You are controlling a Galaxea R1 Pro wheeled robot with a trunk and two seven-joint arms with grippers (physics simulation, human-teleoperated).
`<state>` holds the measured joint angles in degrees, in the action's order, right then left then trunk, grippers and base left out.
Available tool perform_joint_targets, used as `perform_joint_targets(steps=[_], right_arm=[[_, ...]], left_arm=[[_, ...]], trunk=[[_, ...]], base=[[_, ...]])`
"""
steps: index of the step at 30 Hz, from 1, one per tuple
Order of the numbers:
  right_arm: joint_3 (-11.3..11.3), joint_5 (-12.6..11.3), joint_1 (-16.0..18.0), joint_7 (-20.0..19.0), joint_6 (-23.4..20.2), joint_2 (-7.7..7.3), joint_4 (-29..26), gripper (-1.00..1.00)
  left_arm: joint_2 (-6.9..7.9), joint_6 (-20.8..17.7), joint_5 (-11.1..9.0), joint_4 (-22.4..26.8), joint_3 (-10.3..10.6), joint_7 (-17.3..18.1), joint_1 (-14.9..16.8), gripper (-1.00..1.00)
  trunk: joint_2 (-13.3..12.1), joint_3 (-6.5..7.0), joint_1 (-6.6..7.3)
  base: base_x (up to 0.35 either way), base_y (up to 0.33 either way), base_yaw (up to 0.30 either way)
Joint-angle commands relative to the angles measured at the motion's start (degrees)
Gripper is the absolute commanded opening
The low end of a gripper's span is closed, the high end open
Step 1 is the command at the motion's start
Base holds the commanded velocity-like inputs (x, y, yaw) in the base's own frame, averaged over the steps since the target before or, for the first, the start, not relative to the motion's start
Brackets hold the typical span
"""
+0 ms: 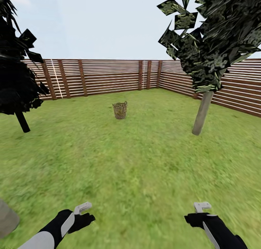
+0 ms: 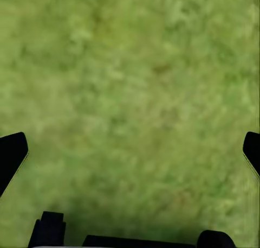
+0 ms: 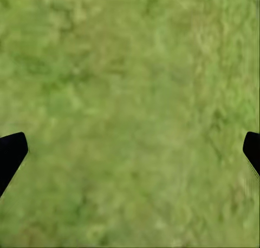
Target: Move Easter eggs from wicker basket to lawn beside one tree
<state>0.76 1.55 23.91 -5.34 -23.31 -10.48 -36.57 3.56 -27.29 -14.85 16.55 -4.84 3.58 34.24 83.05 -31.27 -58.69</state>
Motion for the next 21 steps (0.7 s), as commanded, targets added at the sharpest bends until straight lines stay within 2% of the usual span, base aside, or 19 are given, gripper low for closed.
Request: perform_joint_targets(steps=[1,9,21], right_arm=[[0.1,0.2,0.0,-0.3,-0.3,0.0,-0.1,1.0],[0.1,0.1,0.0,-0.3,-0.4,0.02,-0.1,1.0],[0.2,0.1,0.0,-0.3,-0.4,-0.06,-0.1,1.0]], left_arm=[[-0.01,-0.4,0.2,0.1,-0.5,0.2,0.0,1.0],[0.04,-0.4,0.1,0.1,-0.5,0.4,0.0,1.0],[0.04,-0.4,0.2,0.1,-0.5,0.4,0.0,1.0]], trunk=[[0.0,-0.06,-0.03],[0.0,-0.06,-0.03],[0.0,-0.06,-0.03]], base=[[0.335,0.0,0.292],[0.335,0.0,0.26],[0.338,0.0,0.021]])
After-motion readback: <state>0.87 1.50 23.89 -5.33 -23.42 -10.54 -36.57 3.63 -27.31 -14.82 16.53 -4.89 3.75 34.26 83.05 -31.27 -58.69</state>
